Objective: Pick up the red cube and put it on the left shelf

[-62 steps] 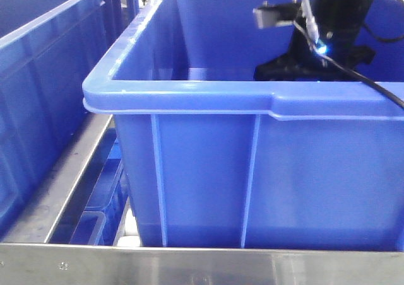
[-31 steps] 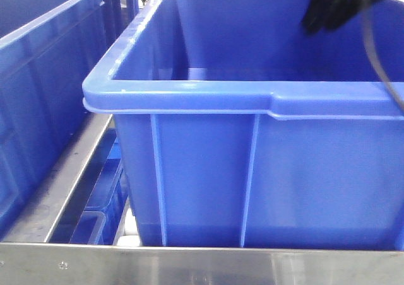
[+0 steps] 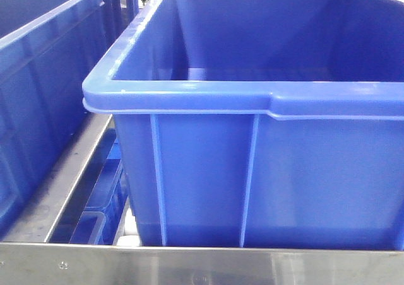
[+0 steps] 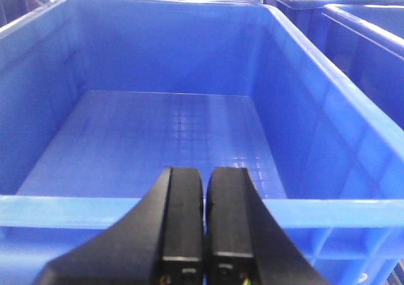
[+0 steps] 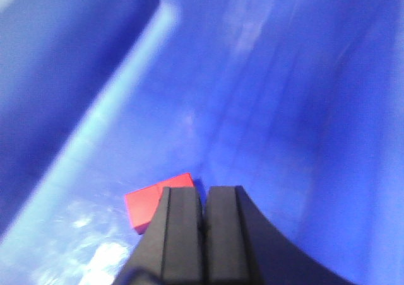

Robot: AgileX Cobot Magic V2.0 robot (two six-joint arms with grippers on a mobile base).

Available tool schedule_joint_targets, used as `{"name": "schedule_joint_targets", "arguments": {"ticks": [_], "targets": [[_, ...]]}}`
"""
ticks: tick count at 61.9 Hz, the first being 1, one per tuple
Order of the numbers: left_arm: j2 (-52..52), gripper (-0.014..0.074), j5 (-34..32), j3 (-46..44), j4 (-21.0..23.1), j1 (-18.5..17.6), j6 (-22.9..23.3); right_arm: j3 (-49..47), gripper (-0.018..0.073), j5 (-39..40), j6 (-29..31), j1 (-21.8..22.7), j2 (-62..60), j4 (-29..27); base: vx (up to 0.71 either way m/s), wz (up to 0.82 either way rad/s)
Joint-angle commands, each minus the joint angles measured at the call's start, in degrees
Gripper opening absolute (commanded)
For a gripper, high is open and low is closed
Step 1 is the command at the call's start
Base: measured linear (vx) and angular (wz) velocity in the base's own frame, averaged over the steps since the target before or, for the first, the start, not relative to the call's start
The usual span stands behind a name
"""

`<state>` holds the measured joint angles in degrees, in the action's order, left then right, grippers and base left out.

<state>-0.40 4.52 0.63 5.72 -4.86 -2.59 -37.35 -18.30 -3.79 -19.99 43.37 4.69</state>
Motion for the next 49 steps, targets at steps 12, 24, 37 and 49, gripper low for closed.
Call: {"name": "schedule_joint_targets", "arguments": {"ticks": [12, 24, 37, 49], "targets": [[-0.7, 0.0101, -4.9, 1.4, 0.1, -0.2, 0.3, 9.4, 0.0062, 5.6, 0.4, 0.1, -19.8, 0.6, 0.0, 0.0], [-0.7, 0.0101, -4.9, 1.4, 0.1, -0.2, 0.3, 11.1, 0.0062, 5.7, 0.4, 0.1, -26.3, 0.6, 0.0, 0.0], [-0.7, 0.0101, -4.9, 1.4, 0.1, -0.2, 0.3, 11.1, 0.0062, 5.7, 0.4, 0.1, -26.4, 0.6, 0.0, 0.0], [-0.7, 0.0101, -4.9, 1.4, 0.1, -0.2, 0.3, 11.1, 0.0062, 5.7, 0.4, 0.1, -26.4, 0.6, 0.0, 0.0]]}}
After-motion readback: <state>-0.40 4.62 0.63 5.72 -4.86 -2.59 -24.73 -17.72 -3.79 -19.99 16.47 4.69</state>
